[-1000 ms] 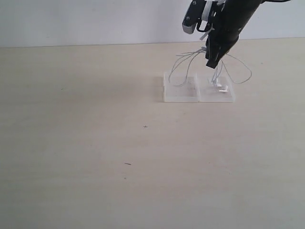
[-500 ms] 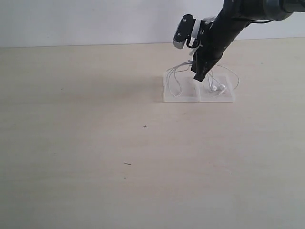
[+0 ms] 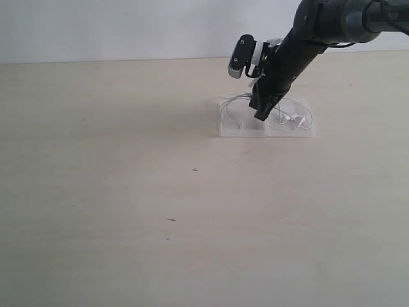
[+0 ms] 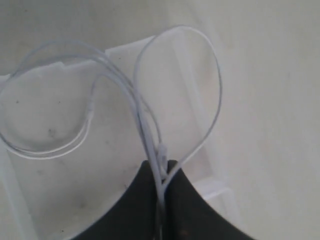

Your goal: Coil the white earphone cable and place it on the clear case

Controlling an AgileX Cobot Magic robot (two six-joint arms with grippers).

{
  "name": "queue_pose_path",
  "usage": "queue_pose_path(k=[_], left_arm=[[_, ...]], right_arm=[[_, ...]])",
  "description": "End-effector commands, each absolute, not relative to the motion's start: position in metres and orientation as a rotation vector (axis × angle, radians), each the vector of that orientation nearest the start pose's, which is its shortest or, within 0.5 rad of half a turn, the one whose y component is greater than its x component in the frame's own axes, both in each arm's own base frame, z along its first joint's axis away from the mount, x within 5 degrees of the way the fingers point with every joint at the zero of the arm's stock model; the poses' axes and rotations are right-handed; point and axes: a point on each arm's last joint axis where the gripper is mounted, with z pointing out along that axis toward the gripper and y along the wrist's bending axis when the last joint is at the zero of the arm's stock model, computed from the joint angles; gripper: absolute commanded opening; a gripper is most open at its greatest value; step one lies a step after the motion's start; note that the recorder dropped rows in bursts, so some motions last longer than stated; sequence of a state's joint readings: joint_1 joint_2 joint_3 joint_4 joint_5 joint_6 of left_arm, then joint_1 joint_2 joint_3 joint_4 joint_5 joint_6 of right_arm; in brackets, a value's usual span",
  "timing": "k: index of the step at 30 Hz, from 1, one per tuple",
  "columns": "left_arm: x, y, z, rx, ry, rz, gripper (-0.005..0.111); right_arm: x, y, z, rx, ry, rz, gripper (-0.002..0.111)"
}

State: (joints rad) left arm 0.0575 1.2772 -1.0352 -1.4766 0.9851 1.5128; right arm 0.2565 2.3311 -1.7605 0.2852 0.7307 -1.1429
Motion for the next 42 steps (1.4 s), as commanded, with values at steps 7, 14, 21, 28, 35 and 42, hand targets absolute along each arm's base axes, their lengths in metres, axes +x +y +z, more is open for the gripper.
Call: queue_pose_path(k=[7,14,21,28,35,42], left_arm=[[0.258,-0.061,0.376,0.682,1.637,-0.793,0.000],[0.258,-0.061,0.376,0.682,1.637,-0.793,0.000],[0.257,-0.061,0.377,0.683,1.635,-0.792,0.000],[0.257,-0.060,0.375,0.651,1.667,-0.823,0.000],[0.243,-0.058,0.385,0.658,1.675,-0.797,0.000],[0.201,-0.036,0.394,0.559,1.768,-0.647,0.000]], right_arm=[[0.470,0.140,0.123,-1.555,2.206,0.055,0.025],[0.468,0.140,0.133,-1.555,2.196,0.054,0.046],[0.461,0.140,0.149,-1.588,2.209,0.089,0.056],[0.449,0.140,0.180,-1.553,2.258,0.157,0.056],[0.427,0.135,0.242,-1.262,2.415,0.238,0.050],[0.388,0.134,0.316,-0.897,2.521,0.448,0.000]])
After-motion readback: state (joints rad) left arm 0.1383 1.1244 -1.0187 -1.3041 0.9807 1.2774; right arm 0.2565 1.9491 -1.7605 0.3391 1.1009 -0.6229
